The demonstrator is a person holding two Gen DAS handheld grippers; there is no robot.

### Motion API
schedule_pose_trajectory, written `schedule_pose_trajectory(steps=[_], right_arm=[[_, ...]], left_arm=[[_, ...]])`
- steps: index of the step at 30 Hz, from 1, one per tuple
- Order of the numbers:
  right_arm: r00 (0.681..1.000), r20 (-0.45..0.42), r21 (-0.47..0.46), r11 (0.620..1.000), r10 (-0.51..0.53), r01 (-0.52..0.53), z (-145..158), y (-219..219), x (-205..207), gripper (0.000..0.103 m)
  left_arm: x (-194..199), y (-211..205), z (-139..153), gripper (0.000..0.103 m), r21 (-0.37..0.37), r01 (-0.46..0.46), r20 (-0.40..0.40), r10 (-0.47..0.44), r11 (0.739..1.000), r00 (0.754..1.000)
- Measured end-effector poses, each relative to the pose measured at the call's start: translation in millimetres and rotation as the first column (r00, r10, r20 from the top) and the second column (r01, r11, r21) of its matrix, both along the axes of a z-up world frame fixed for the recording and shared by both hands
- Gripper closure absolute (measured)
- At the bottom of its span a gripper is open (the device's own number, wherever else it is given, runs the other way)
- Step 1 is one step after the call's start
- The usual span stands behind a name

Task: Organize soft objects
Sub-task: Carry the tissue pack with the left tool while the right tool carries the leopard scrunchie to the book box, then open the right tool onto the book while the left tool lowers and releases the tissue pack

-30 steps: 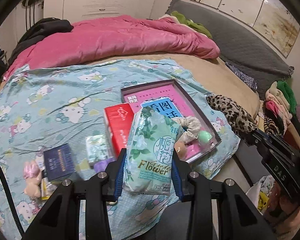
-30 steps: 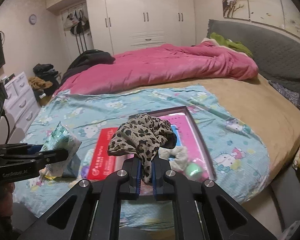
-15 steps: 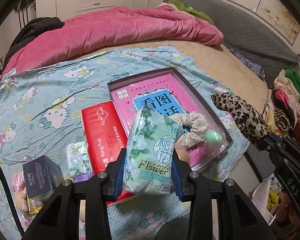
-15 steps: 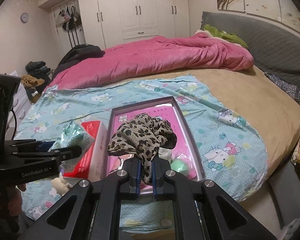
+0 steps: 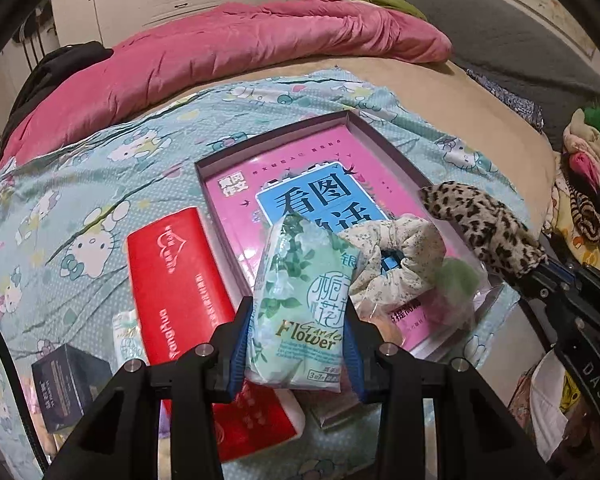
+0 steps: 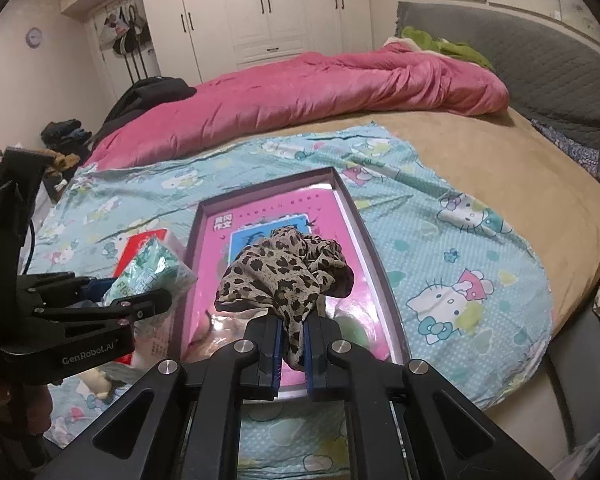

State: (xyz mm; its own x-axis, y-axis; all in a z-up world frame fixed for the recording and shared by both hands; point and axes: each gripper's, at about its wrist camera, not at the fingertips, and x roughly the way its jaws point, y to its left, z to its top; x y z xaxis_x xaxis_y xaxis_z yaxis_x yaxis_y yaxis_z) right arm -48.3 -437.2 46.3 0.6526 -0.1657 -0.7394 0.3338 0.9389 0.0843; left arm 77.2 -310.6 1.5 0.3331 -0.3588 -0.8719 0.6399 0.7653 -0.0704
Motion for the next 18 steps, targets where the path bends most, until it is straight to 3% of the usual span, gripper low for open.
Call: schedule_pose_trajectory(steps=[18], right_arm=[[0.996, -0.089, 0.013, 1.0, 0.026, -0.025, -53, -5, 29, 0.093]], left_arm=[[11, -16, -19, 0.063, 0.013, 0.02, -0.025, -0.019, 1.0, 0.999]])
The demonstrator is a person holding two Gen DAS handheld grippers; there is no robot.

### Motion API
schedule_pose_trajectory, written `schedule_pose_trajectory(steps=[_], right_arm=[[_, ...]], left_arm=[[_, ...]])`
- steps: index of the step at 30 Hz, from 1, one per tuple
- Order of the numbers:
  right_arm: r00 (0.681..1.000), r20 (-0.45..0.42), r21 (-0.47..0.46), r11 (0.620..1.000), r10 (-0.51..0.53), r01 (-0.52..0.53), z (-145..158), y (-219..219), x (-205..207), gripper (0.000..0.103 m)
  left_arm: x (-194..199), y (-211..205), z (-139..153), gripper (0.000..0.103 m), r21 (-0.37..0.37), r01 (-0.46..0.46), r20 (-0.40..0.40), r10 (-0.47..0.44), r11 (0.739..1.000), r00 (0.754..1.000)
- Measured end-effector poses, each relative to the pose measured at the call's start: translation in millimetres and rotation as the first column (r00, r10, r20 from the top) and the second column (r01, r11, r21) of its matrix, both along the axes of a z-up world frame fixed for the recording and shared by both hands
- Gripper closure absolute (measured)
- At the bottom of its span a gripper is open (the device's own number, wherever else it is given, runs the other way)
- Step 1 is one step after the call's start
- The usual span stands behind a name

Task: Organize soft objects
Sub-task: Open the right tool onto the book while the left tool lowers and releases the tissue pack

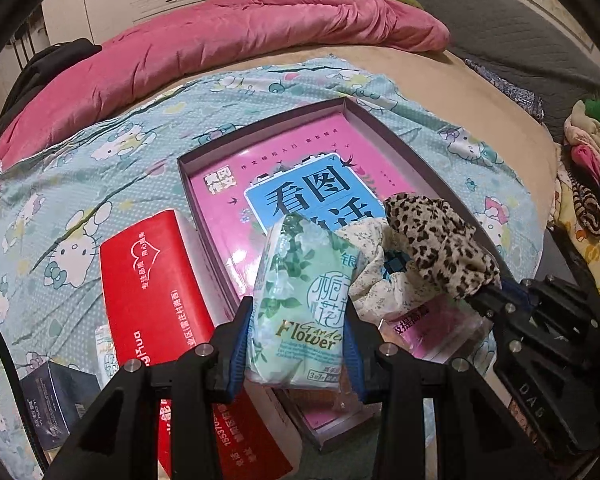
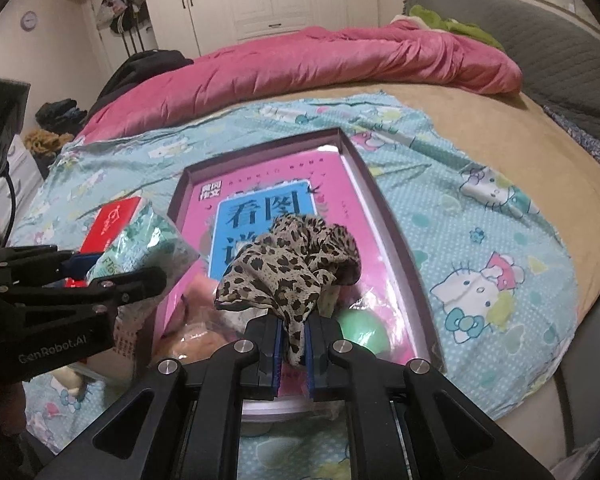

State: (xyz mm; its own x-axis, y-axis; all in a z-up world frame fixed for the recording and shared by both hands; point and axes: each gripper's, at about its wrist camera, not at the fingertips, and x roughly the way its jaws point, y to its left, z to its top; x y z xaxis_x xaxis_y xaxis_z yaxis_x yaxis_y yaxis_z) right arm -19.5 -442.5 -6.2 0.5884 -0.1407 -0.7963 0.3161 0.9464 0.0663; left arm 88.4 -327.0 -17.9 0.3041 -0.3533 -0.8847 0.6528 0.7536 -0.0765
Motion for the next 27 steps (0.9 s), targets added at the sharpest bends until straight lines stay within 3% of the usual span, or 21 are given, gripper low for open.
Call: schedule_pose_trajectory(steps=[12, 16, 19, 23, 27], right_arm=[[0.998, -0.044, 0.02, 0.999, 0.038, -0.037, -14, 7, 3, 0.087], [0.999, -0.027, 0.033, 0.999, 0.037, -0.036, -11, 8, 1, 0.066], [0.999, -0.015, 0.049, 0.998, 0.041, -0.04, -8, 9, -1, 0.065], [0.999, -0.008, 0.037, 0.999, 0.037, -0.037, -3, 10, -6, 0.051], [1.0, 0.006, 0.049, 0.999, 0.018, -0.018, 3, 6, -14, 0.05]], left_arm=[[5, 1, -8, 0.063, -0.006, -0.013, -0.037, 0.013, 1.0, 0.999], [6, 1, -11, 0.063, -0.005, -0.011, -0.048, 0.011, 1.0, 0.999], [8, 1, -14, 0.063, -0.012, -0.012, -0.068, 0.011, 1.0, 0.998], [10, 1, -17, 0.062, -0.029, -0.012, -0.104, 0.009, 1.0, 0.995], [13, 3, -20, 0.06, -0.068, -0.03, -0.148, 0.019, 0.997, 0.989]])
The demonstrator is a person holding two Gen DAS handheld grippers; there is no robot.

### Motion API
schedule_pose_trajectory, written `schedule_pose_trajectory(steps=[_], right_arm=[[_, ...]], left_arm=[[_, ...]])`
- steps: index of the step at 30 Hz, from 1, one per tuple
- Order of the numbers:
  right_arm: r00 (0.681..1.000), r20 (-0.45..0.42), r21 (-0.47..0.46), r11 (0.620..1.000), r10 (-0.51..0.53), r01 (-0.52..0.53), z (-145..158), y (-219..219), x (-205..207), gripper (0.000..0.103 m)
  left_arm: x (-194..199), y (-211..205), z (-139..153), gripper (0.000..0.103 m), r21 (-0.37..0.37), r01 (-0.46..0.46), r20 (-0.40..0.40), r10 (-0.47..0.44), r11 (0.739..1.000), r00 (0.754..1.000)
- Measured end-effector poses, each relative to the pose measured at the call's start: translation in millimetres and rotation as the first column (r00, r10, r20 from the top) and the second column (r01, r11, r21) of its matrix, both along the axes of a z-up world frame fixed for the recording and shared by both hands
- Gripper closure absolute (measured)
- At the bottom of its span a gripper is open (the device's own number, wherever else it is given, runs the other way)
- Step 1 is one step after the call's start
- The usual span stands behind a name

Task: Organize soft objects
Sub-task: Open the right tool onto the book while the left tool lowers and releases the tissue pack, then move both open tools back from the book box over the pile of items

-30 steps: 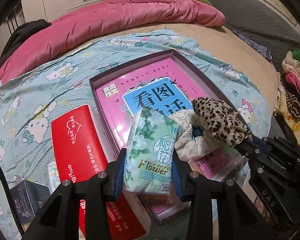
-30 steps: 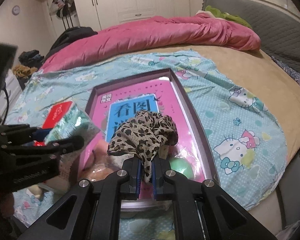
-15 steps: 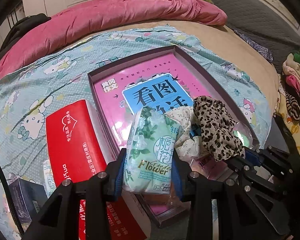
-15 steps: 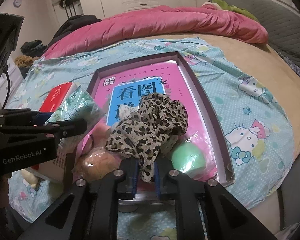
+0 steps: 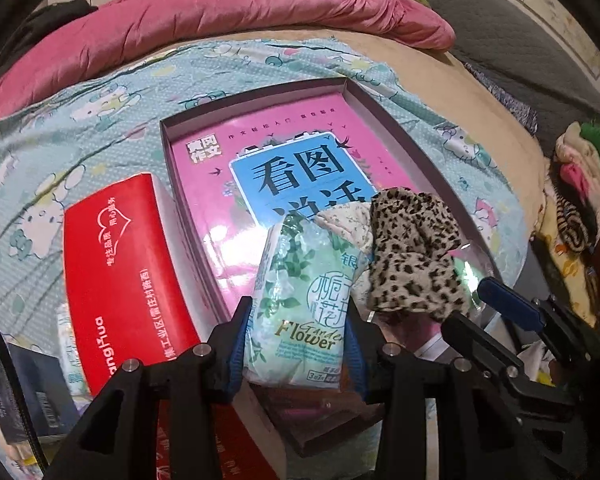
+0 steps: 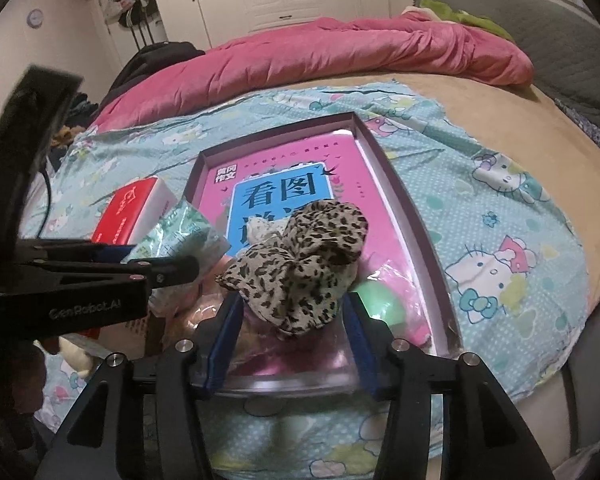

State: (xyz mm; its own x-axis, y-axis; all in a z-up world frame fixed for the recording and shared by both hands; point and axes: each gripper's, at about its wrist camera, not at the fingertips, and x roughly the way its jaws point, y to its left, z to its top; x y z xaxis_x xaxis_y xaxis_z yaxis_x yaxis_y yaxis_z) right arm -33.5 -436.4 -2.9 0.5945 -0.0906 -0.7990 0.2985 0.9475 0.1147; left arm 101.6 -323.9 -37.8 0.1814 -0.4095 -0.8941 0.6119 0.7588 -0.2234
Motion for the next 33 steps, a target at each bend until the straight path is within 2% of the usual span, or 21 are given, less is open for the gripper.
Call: schedule_pose_trajectory(steps=[3, 13, 23, 33], right_arm=[[1.0, 0.008, -0.011, 1.0, -0.012, 0.012, 5, -2, -4, 0.049], [0.999, 0.027, -0.037, 0.999, -0.024, 0.025, 20, -2, -11, 0.048], [0.998, 0.036, -0.085, 0.995, -0.052, 0.055, 34, 4, -17, 0.032], [0.998, 0.045, -0.131, 0.99, -0.046, 0.052, 53, 26, -23, 0.027]], left_arm=[[0, 0, 0, 0.06, -0.01, -0.001, -0.019, 0.001, 1.0, 1.0], [-6, -2, 2, 0.054, 0.019, 0.025, -0.007, -0.025, 0.999, 1.0], [-15, 17, 27, 0.045, -0.018, 0.006, 0.018, -0.006, 1.0, 1.0], [-32, 44, 57, 0.042, -0.012, -0.028, 0.091, 0.029, 1.0, 0.995]])
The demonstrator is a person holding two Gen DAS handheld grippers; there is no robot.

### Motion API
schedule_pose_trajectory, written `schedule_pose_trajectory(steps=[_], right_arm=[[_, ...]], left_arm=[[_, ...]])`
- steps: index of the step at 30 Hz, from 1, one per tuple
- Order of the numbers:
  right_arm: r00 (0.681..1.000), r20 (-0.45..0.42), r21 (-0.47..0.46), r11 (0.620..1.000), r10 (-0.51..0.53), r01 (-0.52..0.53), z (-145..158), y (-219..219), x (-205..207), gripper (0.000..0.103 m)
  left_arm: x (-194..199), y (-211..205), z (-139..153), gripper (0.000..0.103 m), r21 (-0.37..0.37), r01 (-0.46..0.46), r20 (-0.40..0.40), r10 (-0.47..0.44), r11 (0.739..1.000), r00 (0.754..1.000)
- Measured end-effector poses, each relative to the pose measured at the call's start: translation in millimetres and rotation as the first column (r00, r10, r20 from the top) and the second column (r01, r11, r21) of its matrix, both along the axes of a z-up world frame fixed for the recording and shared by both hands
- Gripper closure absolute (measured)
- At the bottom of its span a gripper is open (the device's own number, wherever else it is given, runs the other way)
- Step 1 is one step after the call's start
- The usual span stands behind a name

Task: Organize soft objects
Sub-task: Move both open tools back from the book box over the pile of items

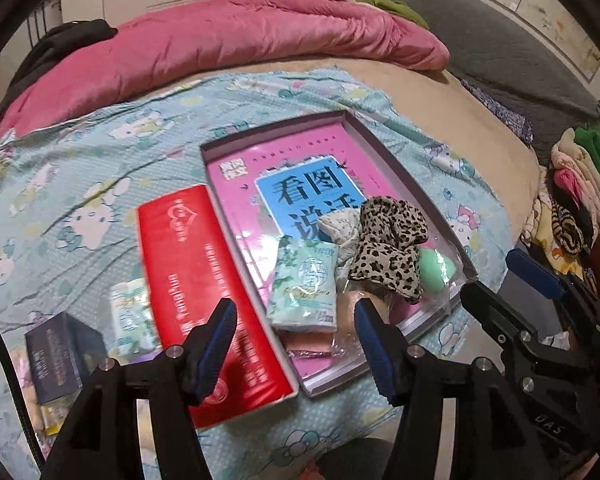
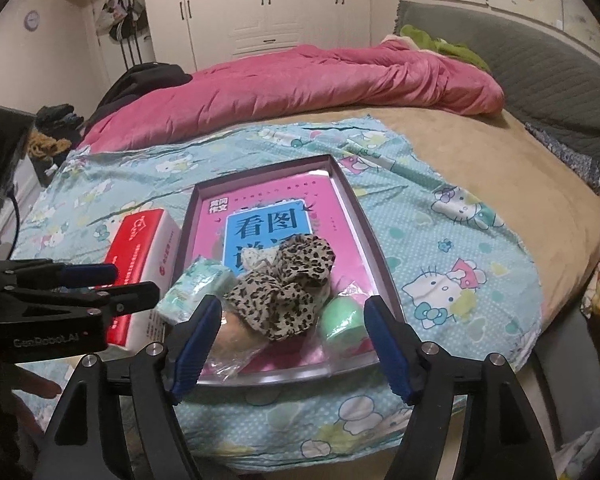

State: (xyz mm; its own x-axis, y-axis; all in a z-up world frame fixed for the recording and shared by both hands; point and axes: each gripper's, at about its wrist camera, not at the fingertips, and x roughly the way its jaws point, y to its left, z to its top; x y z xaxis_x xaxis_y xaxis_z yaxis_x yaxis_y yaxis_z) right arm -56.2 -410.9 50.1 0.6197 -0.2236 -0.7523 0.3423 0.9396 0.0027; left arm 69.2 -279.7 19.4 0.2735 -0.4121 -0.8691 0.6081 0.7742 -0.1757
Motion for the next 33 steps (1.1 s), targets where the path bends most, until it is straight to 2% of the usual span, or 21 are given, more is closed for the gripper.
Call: schedule_pose_trajectory(steps=[19, 24, 33], right_arm=[[0.998, 0.059, -0.088, 0.996, 0.004, 0.002, 52, 57, -1, 0.025], [0.997, 0.076, -0.064, 0.998, 0.011, -0.006, 61, 67, 1, 0.025], [0.993, 0.097, -0.081, 0.995, 0.067, -0.059, 73, 98, 8, 0.025]], left_arm=[[-18, 84, 48, 0.04, -0.028, -0.104, 0.089, 0.106, 0.994, 0.99], [-20, 108, 57, 0.04, -0.037, -0.139, 0.107, 0.142, 0.99, 0.984], [-22, 149, 69, 0.04, -0.061, -0.199, 0.121, 0.206, 0.978, 0.971]])
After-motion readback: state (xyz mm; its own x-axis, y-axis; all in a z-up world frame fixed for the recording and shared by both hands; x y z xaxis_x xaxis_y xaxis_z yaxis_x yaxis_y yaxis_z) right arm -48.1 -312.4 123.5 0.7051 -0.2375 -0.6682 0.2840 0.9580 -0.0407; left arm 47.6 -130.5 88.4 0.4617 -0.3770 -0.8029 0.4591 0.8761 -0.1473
